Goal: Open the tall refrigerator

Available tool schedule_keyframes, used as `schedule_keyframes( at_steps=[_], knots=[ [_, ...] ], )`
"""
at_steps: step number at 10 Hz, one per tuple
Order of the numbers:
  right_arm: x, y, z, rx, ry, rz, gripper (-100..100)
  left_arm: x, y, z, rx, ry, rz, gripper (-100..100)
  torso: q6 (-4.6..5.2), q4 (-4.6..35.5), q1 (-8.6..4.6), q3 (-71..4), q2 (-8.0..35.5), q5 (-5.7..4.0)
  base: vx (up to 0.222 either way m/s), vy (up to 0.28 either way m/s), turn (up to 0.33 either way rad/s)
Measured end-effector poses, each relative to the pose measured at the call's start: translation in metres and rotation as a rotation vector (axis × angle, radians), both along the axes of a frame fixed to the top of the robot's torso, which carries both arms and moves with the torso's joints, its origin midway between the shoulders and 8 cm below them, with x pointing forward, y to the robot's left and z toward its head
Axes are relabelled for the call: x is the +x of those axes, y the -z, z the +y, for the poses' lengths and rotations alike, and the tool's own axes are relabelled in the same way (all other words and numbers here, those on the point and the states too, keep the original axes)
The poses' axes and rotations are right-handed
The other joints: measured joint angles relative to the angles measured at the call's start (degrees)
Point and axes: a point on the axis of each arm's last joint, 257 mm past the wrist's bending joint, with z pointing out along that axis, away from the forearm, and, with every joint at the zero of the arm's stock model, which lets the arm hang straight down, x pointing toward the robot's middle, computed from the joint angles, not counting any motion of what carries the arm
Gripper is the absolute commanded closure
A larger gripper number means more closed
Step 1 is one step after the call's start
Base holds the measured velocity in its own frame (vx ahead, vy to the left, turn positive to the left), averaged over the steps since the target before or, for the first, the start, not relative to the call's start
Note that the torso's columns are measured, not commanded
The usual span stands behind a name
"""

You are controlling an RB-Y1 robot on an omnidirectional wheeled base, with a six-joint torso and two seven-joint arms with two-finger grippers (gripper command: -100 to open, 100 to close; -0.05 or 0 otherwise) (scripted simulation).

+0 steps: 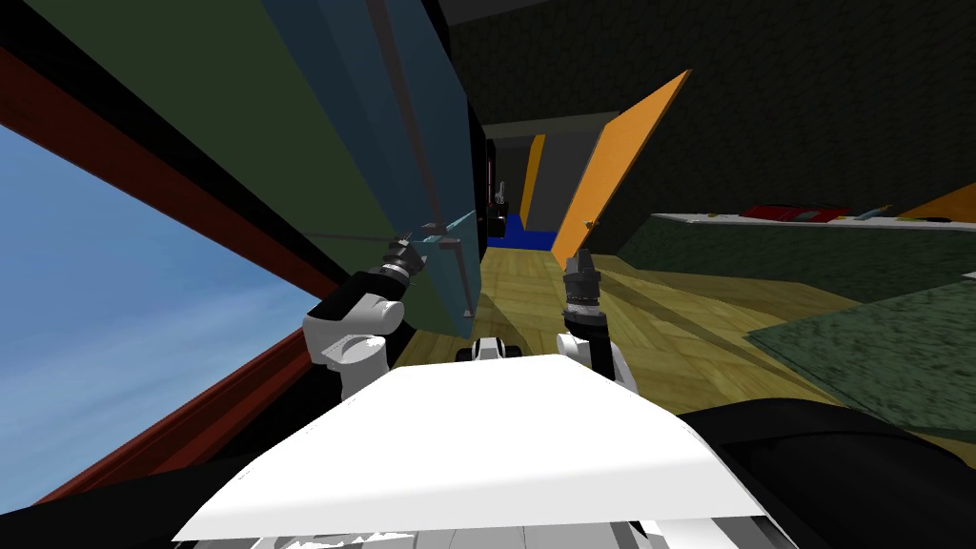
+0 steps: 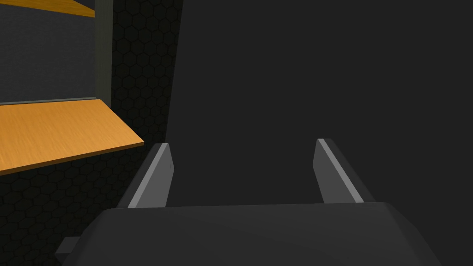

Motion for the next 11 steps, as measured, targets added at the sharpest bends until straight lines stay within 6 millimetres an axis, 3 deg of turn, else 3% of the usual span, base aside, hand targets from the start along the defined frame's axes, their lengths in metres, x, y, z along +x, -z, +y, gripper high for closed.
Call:
schedule_keyframes(
  at_steps=[3, 6, 7, 9, 11],
  knots=[
    [0.0, 0.0, 0.0, 0.0, 0.0, 0.0, 0, -0.008, -0.014, -0.003, 0.004, 0.007, -0.023, -100, -0.07, 0.0, -0.12, 0.1, 0.1, -0.04, 0.003, -0.005, -0.004],
    [0.0, 0.0, 0.0, 0.0, 0.0, 0.0, 0, -0.008, -0.01, 0.0, -0.003, 0.002, -0.005, -100, -0.36, -0.2, 0.48, 0.2, 0.1, 0.29, 0.027, 0.017, 0.05],
    [0.0, 0.0, 0.0, 0.0, 0.0, 0.0, 0, -0.009, -0.008, 0.002, -0.005, -0.001, 0.002, 100, -0.33, -0.4, 0.51, 0.2, 0.1, 0.4, -0.03, 0.004, 0.038],
    [0.0, 0.0, 0.0, 0.0, 0.0, 0.0, 0, -0.008, 0.0, 0.008, -0.005, -0.019, 0.021, 100, -0.5, -0.2, -0.03, 0.5, 0.6, 0.26, 0.033, -0.223, 0.145],
    [0.0, 0.0, 0.0, 0.001, 0.0, 0.0, 0, -0.008, 0.004, 0.024, -0.002, -0.065, 0.036, 100, -0.02, -0.2, -0.47, 0.3, 0.4, -0.06, 0.032, -0.29, 0.085]
  ],
)
